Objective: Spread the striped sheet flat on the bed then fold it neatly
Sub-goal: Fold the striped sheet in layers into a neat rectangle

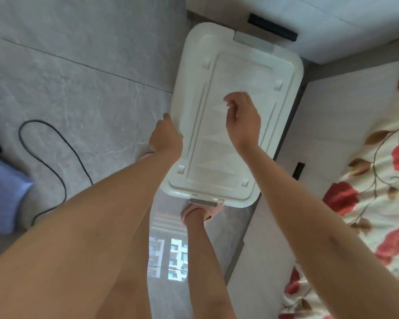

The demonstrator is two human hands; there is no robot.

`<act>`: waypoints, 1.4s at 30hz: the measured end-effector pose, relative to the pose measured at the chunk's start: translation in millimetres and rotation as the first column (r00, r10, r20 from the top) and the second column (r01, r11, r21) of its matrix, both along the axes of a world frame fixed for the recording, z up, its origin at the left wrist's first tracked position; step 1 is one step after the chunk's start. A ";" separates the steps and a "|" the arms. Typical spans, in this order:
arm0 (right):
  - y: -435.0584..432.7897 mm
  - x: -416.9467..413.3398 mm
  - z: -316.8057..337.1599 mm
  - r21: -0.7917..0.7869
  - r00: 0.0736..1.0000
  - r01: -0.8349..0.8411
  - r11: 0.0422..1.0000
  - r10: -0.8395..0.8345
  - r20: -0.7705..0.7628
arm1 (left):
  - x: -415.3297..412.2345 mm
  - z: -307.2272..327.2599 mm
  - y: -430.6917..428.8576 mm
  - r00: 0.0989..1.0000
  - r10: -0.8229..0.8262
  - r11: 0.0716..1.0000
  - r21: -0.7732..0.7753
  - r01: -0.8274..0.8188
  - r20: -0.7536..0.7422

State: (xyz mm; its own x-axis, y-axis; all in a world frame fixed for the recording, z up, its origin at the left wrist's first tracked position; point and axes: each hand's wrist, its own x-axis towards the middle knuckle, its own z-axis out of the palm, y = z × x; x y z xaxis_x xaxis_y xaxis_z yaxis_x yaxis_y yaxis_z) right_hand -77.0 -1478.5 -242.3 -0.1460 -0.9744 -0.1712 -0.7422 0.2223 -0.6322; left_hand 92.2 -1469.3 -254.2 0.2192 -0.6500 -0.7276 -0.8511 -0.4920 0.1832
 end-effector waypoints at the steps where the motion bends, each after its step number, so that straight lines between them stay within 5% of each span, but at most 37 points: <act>1: 36.8 3.8 6.0 0.017 0.994 -0.106 0.994 0.106 -0.001 | 3.0 2.5 0.3 0.999 -0.023 1.000 0.012 0.024 -0.025; 3: 104.9 9.6 13.0 0.129 0.965 -0.261 0.957 0.262 0.009 | 9.0 5.2 -1.0 0.997 -0.043 0.999 0.025 0.045 -0.066; 5: 163.1 15.2 12.7 0.477 0.978 -0.205 0.855 0.203 0.057 | 11.4 6.1 -0.2 0.996 -0.043 0.999 0.021 0.044 -0.077; 7: 201.9 18.0 12.2 0.844 0.975 -0.020 0.536 -0.176 0.135 | 10.0 4.4 1.8 0.996 -0.014 1.000 -0.004 0.014 -0.085; 9: 221.4 19.9 16.9 0.987 0.762 -0.010 0.162 -0.638 0.112 | 9.6 3.2 3.2 0.997 0.009 1.000 -0.019 -0.011 -0.078; 10: 225.6 22.0 18.3 0.995 0.640 -0.044 0.092 -0.762 0.099 | 9.8 2.5 4.3 0.997 0.010 1.000 -0.025 -0.012 -0.074; 13: 217.4 34.4 7.4 0.982 0.143 0.110 0.150 -0.981 0.134 | 11.7 0.5 8.0 0.998 -0.011 0.999 -0.046 0.008 -0.065; 15: 217.0 41.8 -15.6 0.962 -0.156 0.252 0.101 -0.977 0.143 | 12.3 0.2 12.9 0.998 -0.039 0.997 -0.065 0.035 -0.053; 20: 220.8 50.4 -28.8 0.919 -0.349 0.393 -0.019 -0.928 0.130 | 13.2 1.9 29.0 0.995 -0.098 0.990 -0.101 0.095 -0.019; 24: 208.9 50.6 -15.2 0.914 -0.389 0.392 -0.104 -0.919 0.062 | 17.8 1.4 35.1 0.992 -0.112 0.989 -0.102 0.106 -0.054; 29: 201.1 46.7 -13.6 0.947 -0.185 0.306 -0.099 -0.982 -0.043 | 22.3 1.5 42.0 0.982 -0.042 0.999 -0.025 0.038 -0.186; 42: 205.7 18.5 -25.0 0.923 -0.129 0.370 -0.103 -0.990 -0.059 | -2.5 -4.2 38.6 0.933 -0.288 0.958 -0.048 0.284 -0.217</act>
State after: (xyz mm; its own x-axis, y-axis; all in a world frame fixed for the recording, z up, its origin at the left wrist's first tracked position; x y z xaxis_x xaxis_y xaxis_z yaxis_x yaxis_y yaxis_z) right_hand -58.5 -1272.8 -267.3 -0.1841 0.2283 -0.9560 0.7599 0.6500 0.0089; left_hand 89.6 -1430.7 -258.4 -0.1418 -0.6735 -0.7255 -0.8929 -0.2293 0.3874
